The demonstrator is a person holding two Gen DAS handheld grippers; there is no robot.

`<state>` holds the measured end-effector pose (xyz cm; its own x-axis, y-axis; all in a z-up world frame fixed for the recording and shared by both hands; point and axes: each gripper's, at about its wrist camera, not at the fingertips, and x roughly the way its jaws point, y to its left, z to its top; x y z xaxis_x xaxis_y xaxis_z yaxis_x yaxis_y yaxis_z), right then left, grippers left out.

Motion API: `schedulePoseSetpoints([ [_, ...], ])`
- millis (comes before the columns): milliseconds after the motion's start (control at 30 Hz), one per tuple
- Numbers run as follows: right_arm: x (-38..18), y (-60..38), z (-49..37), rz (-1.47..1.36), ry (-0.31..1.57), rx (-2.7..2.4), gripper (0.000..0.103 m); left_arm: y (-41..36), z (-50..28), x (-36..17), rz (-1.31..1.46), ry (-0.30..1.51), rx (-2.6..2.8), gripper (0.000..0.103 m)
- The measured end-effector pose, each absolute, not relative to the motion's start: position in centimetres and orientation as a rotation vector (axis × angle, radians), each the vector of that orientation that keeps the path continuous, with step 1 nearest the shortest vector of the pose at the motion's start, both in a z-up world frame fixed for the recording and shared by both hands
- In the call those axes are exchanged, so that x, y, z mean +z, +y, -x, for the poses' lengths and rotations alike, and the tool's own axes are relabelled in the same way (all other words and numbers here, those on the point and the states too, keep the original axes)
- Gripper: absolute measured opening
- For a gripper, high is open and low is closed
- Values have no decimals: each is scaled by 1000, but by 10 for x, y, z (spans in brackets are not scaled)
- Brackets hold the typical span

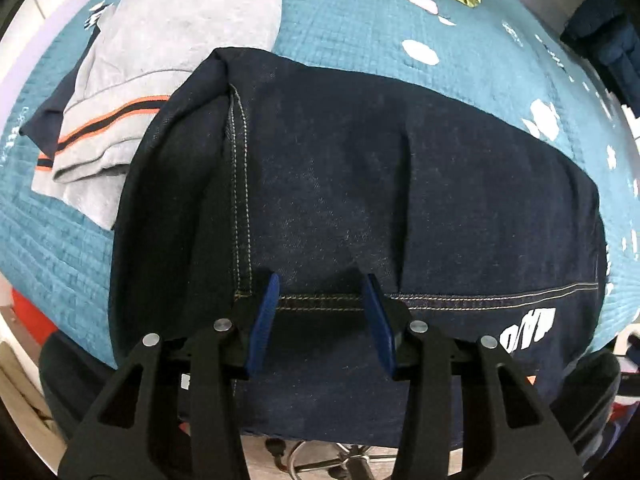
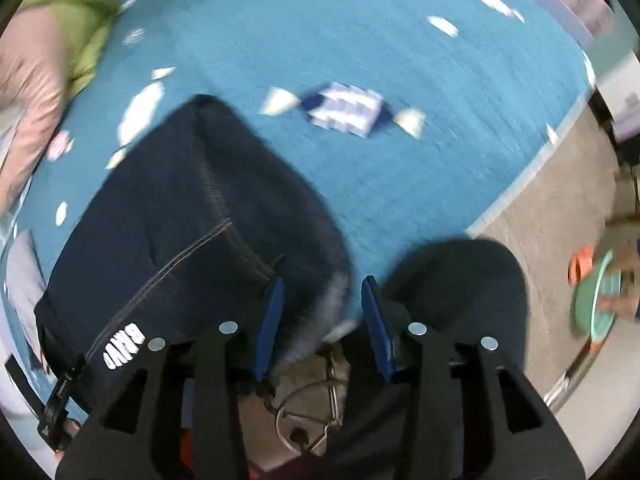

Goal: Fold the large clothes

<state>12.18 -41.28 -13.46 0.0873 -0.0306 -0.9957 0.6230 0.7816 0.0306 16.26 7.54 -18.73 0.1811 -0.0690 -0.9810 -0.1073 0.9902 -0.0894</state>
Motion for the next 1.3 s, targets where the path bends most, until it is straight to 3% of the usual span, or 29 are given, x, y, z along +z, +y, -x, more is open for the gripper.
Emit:
schedulePoseSetpoints([
  [133, -113, -439, -98, -550, 1319, -597, 55, 69, -164, -183, 130, 1383, 27, 45],
  [267, -98, -410, -134, -475, 1237, -480, 55, 53, -174, -166, 167, 1351, -44, 45],
  [467, -97, -273, -229, -303, 1189, -66, 53, 23, -211, -144, 167, 1278, -97, 44],
  [600, -125, -185, -282, -203, 1243, 140, 47, 3, -241, -152, 148, 1258, -89, 35],
  [733, -196, -145, -312, -91, 1395, 137, 44, 6, -257, -192, 185, 1351, -39, 29],
  [867, -211, -170, -309, -46, 1368, 116, 43, 23, -252, -192, 148, 1295, -52, 16],
  [900, -207, -184, -308, -37, 1368, 81, 56, 28, -250, -192, 129, 1292, -47, 4],
  [967, -204, -224, -305, 66, 1357, -119, 47, 51, -244, -197, 86, 1304, 7, 2],
  [1067, -216, -309, -300, -96, 1415, -238, 56, 87, -235, -203, 106, 1317, 91, 2],
  [1100, -225, -338, -298, -264, 1441, -215, 68, 100, -234, -204, 175, 1307, 56, 2],
  [1167, -236, -354, -301, -391, 1467, -165, 70, 110, -237, -212, 250, 1313, 42, 2],
  [1300, -220, -319, -311, -149, 1486, -252, 71, 97, -251, -208, 209, 1353, 114, 3],
])
